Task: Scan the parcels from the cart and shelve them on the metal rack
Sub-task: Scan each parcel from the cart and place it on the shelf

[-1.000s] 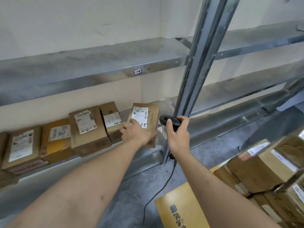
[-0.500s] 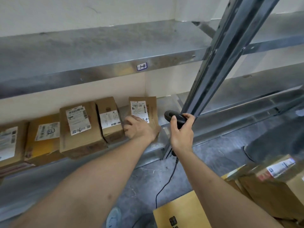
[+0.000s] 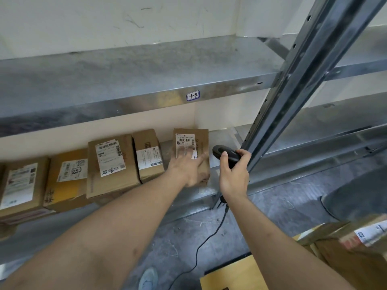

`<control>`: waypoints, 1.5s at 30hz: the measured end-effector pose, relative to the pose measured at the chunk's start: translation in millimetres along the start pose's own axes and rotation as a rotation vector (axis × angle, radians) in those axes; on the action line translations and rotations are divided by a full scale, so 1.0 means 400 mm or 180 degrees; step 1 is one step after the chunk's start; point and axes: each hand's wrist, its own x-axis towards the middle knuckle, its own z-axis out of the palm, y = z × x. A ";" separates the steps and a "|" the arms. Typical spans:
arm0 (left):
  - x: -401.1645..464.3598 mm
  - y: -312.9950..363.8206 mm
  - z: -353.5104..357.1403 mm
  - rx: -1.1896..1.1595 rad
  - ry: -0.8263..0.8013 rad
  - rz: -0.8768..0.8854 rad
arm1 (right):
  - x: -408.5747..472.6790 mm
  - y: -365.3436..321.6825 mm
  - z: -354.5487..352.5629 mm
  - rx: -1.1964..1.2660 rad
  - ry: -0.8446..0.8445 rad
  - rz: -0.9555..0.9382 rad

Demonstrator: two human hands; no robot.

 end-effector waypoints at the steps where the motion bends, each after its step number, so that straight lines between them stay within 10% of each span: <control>1: -0.002 -0.012 0.008 0.0001 -0.0031 -0.0037 | -0.002 -0.003 0.004 -0.0006 -0.0012 0.0020; 17: 0.018 -0.045 0.040 0.0096 0.0331 -0.0659 | -0.055 0.018 0.024 0.0120 0.0018 0.0097; 45: -0.467 -0.154 -0.106 0.0400 0.1351 0.1165 | -0.580 -0.206 0.026 0.0257 0.1219 -0.0179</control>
